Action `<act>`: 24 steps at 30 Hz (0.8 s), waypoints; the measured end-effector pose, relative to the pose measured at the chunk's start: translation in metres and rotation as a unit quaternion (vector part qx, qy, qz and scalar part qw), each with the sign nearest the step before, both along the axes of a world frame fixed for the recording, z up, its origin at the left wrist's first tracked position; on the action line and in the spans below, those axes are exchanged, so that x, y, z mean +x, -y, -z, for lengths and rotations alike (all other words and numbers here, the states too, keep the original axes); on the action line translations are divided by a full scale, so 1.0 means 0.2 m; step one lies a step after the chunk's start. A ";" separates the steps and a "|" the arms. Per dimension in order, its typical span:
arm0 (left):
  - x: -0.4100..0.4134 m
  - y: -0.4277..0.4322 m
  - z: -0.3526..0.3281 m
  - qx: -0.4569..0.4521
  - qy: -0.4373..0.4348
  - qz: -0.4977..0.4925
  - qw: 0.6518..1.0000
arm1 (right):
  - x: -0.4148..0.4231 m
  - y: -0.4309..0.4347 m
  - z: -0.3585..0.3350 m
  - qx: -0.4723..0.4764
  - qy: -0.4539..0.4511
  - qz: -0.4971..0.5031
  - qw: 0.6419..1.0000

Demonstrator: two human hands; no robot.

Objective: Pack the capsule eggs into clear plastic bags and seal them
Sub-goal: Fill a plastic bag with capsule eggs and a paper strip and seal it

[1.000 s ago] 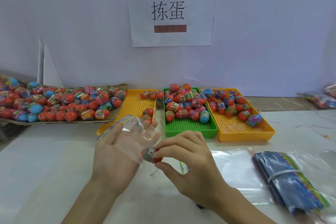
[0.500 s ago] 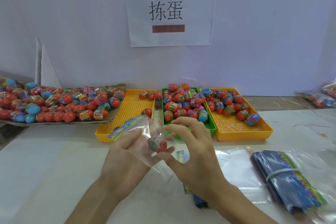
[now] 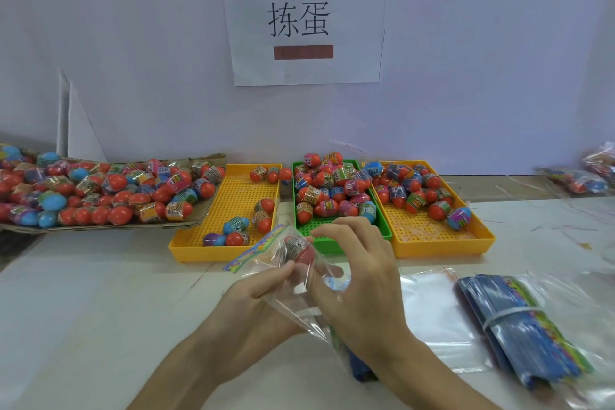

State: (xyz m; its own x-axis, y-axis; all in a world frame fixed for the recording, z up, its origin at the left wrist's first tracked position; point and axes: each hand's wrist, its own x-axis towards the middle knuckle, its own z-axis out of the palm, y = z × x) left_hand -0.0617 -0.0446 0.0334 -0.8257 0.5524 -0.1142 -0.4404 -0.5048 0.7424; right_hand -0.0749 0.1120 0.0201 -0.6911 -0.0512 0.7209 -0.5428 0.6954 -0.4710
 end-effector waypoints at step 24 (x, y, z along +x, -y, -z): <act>-0.08 0.07 0.00 0.029 0.013 -0.144 0.989 | -0.27 -0.30 -0.01 0.146 0.286 0.151 0.935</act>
State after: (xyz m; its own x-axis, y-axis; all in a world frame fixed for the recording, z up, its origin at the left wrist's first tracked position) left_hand -0.0781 -0.0594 0.0329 -0.9468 0.3018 -0.1121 -0.2910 -0.6534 0.6988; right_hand -0.1297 0.1722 0.0212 -0.9741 0.0712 0.2146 -0.0189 0.9201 -0.3912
